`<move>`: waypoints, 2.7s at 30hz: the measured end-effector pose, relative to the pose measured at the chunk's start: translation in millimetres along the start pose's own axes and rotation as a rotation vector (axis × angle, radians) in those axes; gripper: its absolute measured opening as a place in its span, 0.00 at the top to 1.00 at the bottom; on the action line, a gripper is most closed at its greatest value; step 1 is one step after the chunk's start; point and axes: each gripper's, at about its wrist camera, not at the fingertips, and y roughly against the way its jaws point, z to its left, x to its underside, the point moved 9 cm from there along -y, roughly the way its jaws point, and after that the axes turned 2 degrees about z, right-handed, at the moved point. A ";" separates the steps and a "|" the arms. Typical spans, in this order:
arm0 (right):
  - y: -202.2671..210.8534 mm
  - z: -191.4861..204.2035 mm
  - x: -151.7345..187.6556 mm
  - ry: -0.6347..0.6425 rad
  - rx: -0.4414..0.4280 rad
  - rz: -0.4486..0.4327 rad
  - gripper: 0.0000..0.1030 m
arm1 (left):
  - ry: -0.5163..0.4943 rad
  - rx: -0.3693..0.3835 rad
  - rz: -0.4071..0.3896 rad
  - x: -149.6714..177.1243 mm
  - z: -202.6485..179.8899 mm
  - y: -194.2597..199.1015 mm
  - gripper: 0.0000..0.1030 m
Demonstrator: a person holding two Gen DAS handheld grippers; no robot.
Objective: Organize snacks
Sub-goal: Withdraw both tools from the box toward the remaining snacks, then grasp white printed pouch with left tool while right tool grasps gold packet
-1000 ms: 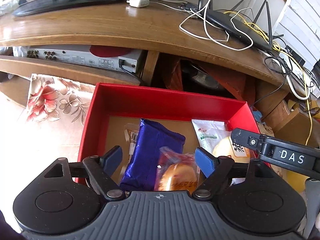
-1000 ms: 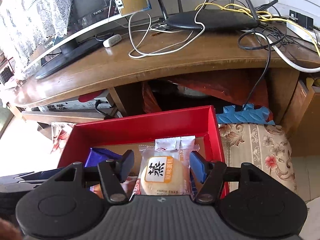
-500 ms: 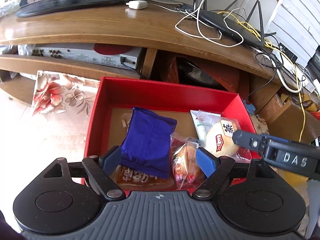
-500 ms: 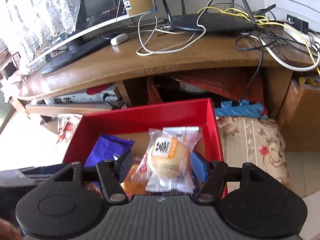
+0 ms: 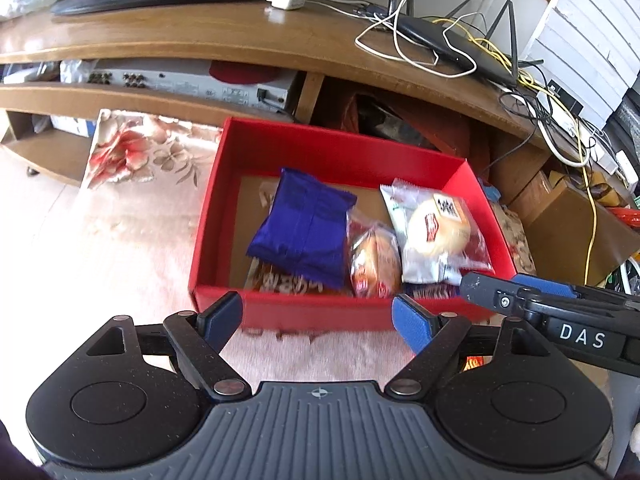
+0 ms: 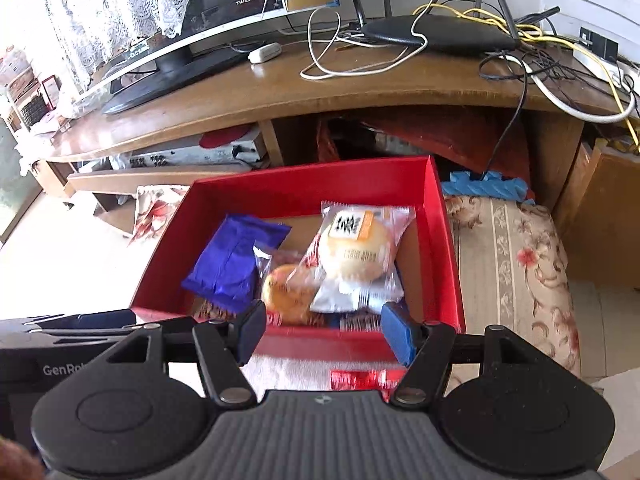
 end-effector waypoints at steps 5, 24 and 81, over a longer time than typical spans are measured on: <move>3.6 3.6 19.7 0.011 -0.003 0.025 0.39 | 0.000 0.001 0.017 18.6 0.7 6.2 0.16; -5.3 21.6 87.6 0.071 -0.020 0.157 0.39 | 0.004 -0.029 0.174 110.2 18.0 11.1 0.16; -59.1 77.8 124.8 0.212 -0.173 0.317 0.00 | -0.171 0.064 0.291 184.7 1.1 24.3 0.25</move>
